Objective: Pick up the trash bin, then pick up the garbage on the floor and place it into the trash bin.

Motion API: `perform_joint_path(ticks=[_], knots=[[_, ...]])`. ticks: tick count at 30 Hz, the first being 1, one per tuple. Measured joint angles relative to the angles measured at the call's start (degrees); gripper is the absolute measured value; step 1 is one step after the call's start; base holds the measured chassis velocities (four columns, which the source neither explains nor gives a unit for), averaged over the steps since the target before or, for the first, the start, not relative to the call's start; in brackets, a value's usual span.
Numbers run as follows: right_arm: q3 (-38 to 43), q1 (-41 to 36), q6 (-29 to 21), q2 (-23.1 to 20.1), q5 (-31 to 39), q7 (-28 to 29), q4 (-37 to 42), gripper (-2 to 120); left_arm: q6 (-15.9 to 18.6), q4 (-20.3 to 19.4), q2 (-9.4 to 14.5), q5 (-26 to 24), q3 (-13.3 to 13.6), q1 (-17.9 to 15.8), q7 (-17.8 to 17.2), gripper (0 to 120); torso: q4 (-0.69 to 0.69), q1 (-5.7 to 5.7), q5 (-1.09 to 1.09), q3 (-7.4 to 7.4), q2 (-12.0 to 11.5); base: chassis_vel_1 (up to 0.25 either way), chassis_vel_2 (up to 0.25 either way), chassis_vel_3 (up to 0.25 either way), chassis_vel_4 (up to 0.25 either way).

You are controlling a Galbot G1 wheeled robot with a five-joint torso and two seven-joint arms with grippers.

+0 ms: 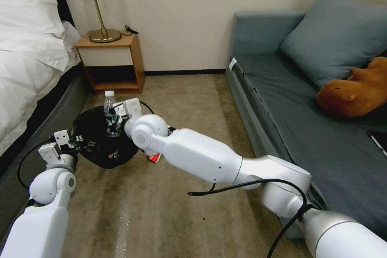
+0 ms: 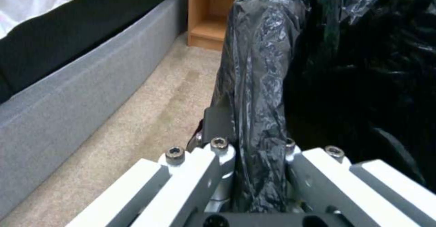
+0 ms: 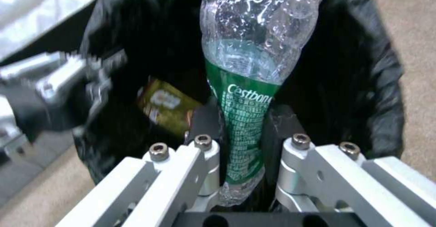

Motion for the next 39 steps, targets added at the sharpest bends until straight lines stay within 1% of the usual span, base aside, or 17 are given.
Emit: perform_joint_path(ticks=[1,2,3,6,7,9,10,12,15,16,17,18,20,21,23,26,39], knots=[[0.00,0.00,0.00,0.00,0.00,0.00,0.00,14,0.00,0.00,0.00,0.00,0.00,0.00,0.00,3,0.00,0.00,0.00,0.00,0.00,0.000,0.000,0.000,0.000],[-0.52,-0.35,0.11,-0.03,-0.38,-0.16,-0.01,20,0.00,0.10,-0.15,0.00,0.11,-0.15,0.00,3,0.01,0.00,0.00,0.00,0.00,0.000,0.000,0.000,0.000],[-0.52,-0.35,0.11,-0.03,-0.38,-0.16,-0.01,20,0.00,0.10,-0.15,0.00,0.11,-0.15,0.00,3,0.01,0.00,0.00,0.00,0.00,0.000,0.000,0.000,0.000],[-1.51,-0.95,0.43,-0.11,-1.08,-0.25,-0.02,37,0.00,0.16,-0.68,0.22,0.43,-0.40,-0.01,3,0.01,0.00,0.00,0.00,0.00,0.000,0.000,0.000,0.000],[-1.51,-0.95,0.43,-0.11,-1.08,-0.25,-0.02,37,0.00,0.16,-0.68,0.22,0.43,-0.40,-0.01,3,0.01,0.00,0.00,0.00,0.00,0.000,0.000,0.000,0.000],[-1.65,-1.06,0.48,-0.15,-1.27,-0.24,0.05,45,0.00,0.17,-0.88,0.34,0.53,-0.42,-0.01,3,0.00,0.00,0.01,0.00,0.00,0.000,0.000,0.000,0.000],[-1.65,-1.06,0.48,-0.15,-1.27,-0.24,0.05,45,0.00,0.17,-0.88,0.34,0.53,-0.42,-0.01,3,0.00,0.00,0.01,0.00,0.00,0.000,0.000,0.000,0.000],[-1.71,-1.16,0.52,-0.18,-1.70,-0.20,0.13,57,0.00,0.16,-0.94,0.46,0.54,-0.41,-0.05,3,0.01,0.00,0.01,0.00,0.00,0.000,0.000,0.000,0.000],[-1.75,-1.18,0.52,-0.18,-1.78,-0.17,0.15,60,0.00,0.15,-0.94,0.47,0.54,-0.40,-0.06,3,0.01,0.00,0.01,0.00,0.00,0.000,0.000,0.000,0.000],[-1.88,-1.20,0.52,-0.20,-2.01,-0.09,0.24,70,0.01,0.11,-0.94,0.49,0.49,-0.37,-0.09,3,0.01,0.00,0.01,0.00,0.00,0.000,0.000,0.000,0.000],[-2.04,-1.22,0.56,-0.21,-2.18,-0.01,0.41,76,0.02,0.04,-0.91,0.50,0.41,-0.35,-0.12,3,0.01,0.00,0.01,0.00,0.00,0.000,0.000,0.000,0.000],[-2.04,-1.22,0.56,-0.21,-2.18,-0.01,0.41,76,0.02,0.04,-0.91,0.50,0.41,-0.35,-0.12,3,0.01,0.00,0.01,0.00,0.00,0.000,0.000,0.000,0.000],[-2.22,-1.30,1.91,-0.22,-3.73,0.48,0.48,88,0.06,0.05,-0.74,0.53,0.14,-0.34,-0.26,3,0.01,0.00,0.01,0.00,0.00,0.000,0.000,0.000,0.000],[-2.22,-1.30,1.91,-0.22,-3.73,0.48,0.48,88,0.06,0.05,-0.74,0.53,0.14,-0.34,-0.26,3,0.01,0.00,0.01,0.00,0.00,0.000,0.000,0.000,0.000],[-2.12,-1.31,3.05,-0.23,-5.32,1.35,-0.09,96,0.06,0.36,-0.56,0.53,-0.20,-0.44,-0.26,3,0.01,0.00,0.01,0.00,0.00,0.000,0.000,0.000,0.000],[-1.09,-1.23,4.06,-0.25,-7.16,2.59,-1.36,99,0.00,1.40,0.13,0.44,-1.02,-0.80,-0.31,3,0.01,0.00,0.00,0.00,-0.01,0.000,0.000,0.000,0.000],[4.94,-1.42,5.47,-0.55,-7.97,3.95,-6.98,100,-0.78,4.81,3.18,-0.79,-3.86,-2.54,-0.97,3,0.01,0.00,0.01,0.00,-0.01,0.000,0.000,0.000,0.000]])
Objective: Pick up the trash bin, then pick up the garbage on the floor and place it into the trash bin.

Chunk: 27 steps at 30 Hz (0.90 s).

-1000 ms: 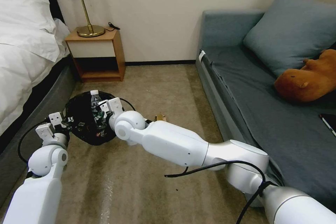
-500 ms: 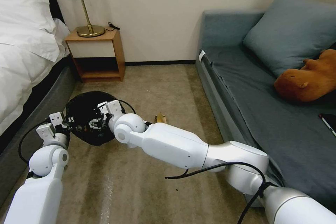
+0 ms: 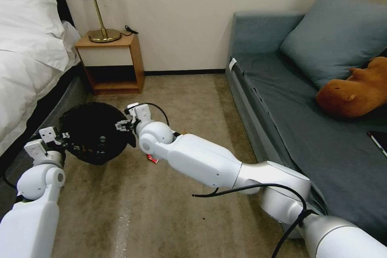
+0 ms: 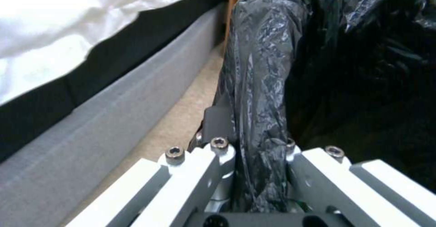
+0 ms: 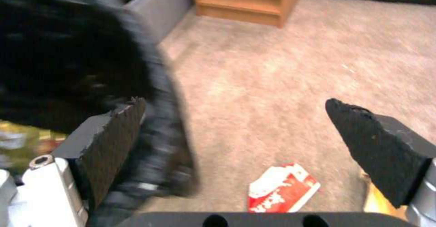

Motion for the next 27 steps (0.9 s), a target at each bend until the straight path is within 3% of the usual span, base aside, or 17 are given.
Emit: perform_joint_path(ticks=[12,27], knots=[[3.27,-3.04,1.85,-1.85,-3.91,-5.15,-10.49,100,-1.15,3.63,2.75,-1.39,-1.79,-1.26,-0.32,3,0.00,0.00,0.00,0.00,0.00,0.000,0.000,0.000,0.000],[3.94,-6.30,2.08,-3.31,-5.40,-6.78,-11.10,100,-1.36,4.99,3.42,-1.96,-1.47,-2.52,-0.13,3,-0.01,0.00,0.00,0.00,0.00,0.000,0.000,0.000,0.000]])
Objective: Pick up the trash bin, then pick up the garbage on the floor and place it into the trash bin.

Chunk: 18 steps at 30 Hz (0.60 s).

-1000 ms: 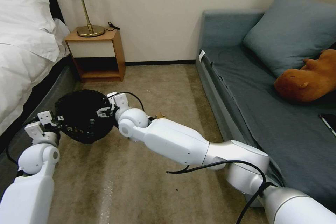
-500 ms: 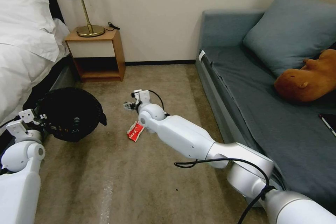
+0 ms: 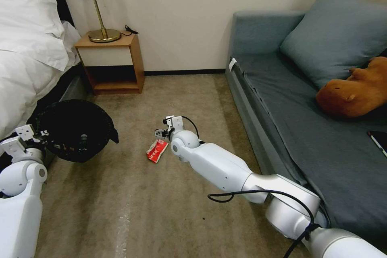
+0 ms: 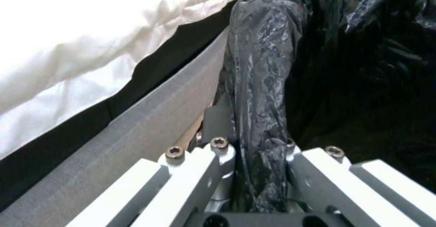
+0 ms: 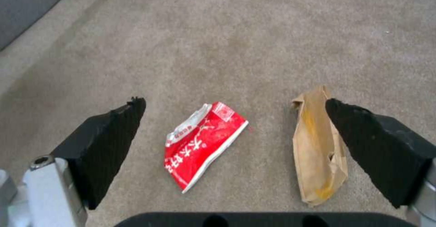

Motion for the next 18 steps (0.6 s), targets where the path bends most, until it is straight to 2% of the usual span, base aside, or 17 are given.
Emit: perform_joint_path(ticks=[18], knots=[[-1.58,-1.23,0.75,0.20,-1.79,-1.18,-0.80,100,-0.02,0.84,-0.02,-0.35,1.07,-0.82,0.40,3,0.01,0.00,0.00,0.00,0.00,0.000,0.000,0.000,0.000]])
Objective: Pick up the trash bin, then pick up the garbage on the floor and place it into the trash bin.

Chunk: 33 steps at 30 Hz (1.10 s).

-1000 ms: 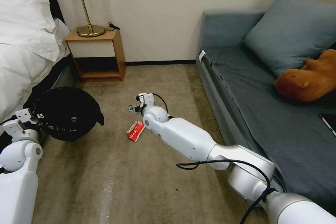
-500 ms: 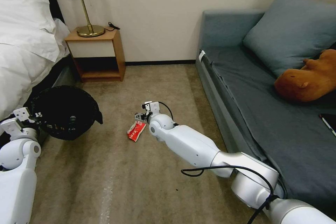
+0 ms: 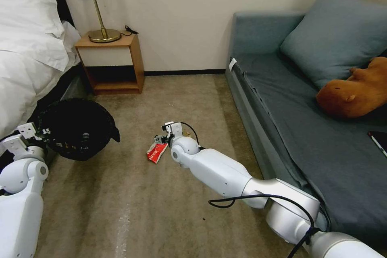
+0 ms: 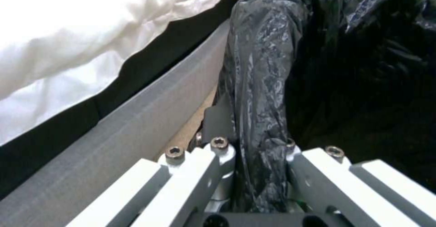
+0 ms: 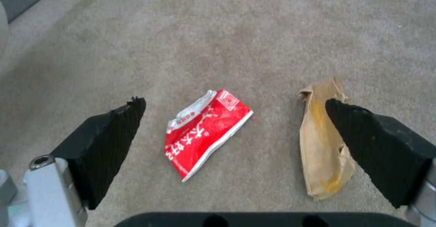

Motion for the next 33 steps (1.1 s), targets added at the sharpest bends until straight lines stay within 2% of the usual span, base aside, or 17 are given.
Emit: perform_joint_path(ticks=[16,33], knots=[[-0.91,-0.50,0.66,-0.53,-1.43,-1.11,-0.77,100,-0.01,0.92,-1.01,1.12,1.24,-1.70,0.32,3,-0.01,0.00,0.00,0.00,0.01,-0.096,0.088,0.091,-0.092],[-1.43,-0.57,1.00,-0.65,-1.86,-2.35,-1.44,100,0.14,2.75,-1.01,1.58,2.32,-3.84,0.46,3,-0.01,0.00,0.00,0.00,0.01,-0.093,0.096,0.095,-0.095]])
